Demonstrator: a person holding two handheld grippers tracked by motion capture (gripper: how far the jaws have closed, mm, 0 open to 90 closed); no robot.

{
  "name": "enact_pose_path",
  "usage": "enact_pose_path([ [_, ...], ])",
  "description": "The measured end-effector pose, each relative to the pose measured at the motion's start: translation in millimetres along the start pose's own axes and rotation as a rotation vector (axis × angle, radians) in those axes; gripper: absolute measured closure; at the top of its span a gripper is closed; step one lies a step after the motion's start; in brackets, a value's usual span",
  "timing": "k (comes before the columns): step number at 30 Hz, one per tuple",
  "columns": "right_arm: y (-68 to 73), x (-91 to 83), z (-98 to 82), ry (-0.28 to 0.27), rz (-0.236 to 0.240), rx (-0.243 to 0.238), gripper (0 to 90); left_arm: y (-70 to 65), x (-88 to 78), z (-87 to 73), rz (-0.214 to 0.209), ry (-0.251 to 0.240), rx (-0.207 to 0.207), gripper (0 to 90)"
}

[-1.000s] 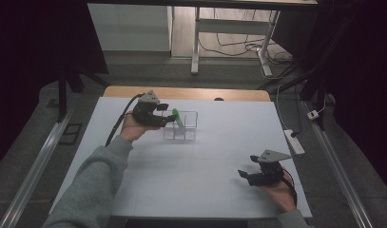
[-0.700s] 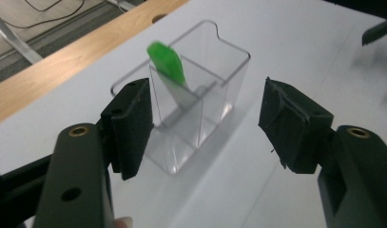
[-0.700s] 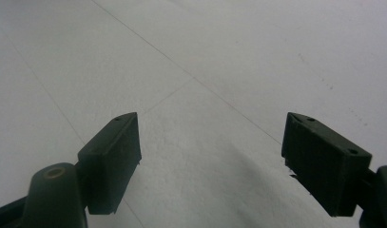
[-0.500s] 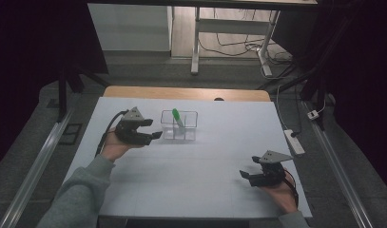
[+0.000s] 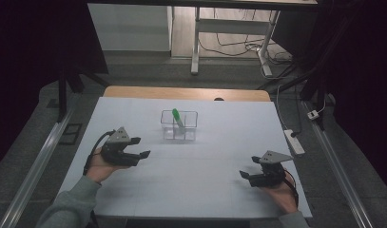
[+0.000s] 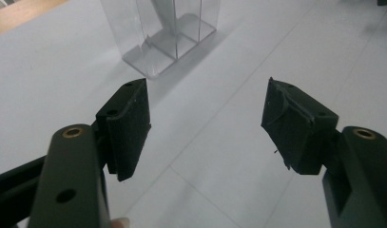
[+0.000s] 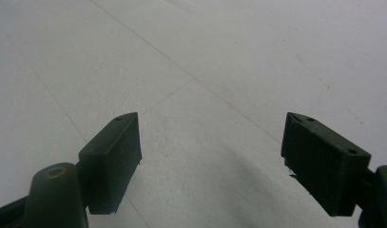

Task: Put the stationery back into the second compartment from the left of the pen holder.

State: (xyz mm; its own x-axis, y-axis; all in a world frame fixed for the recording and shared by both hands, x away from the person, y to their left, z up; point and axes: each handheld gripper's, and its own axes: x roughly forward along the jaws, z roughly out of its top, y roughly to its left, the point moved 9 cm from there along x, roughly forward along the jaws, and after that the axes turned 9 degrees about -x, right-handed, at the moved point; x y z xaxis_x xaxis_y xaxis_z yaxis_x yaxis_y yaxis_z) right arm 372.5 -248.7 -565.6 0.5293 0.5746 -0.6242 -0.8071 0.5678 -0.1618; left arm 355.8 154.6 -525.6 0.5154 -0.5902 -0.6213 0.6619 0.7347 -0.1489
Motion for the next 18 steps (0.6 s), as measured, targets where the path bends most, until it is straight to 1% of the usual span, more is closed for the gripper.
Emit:
enact_pose_path([
  [5,0.2,0.2,0.1,-0.001,0.003,0.001,20.5,0.3,-6.2,-16.7,0.013,0.003,-0.008,32.7],
  [9,0.6,-0.1,0.4,-0.002,0.002,0.005,20.6,3.9,-8.0,-33.1,0.021,0.010,-0.035,32.4],
  [12,0.6,-0.4,0.5,-0.003,-0.001,0.005,20.6,6.9,-8.8,-44.6,0.032,0.006,-0.055,32.4],
  [15,0.3,-0.3,0.0,0.000,-0.002,0.003,20.6,8.7,-10.3,-52.4,0.038,-0.006,-0.065,32.8],
  [18,0.4,-0.2,-0.3,0.002,-0.003,0.003,20.6,9.3,-11.3,-60.7,0.036,0.000,-0.075,32.7],
])
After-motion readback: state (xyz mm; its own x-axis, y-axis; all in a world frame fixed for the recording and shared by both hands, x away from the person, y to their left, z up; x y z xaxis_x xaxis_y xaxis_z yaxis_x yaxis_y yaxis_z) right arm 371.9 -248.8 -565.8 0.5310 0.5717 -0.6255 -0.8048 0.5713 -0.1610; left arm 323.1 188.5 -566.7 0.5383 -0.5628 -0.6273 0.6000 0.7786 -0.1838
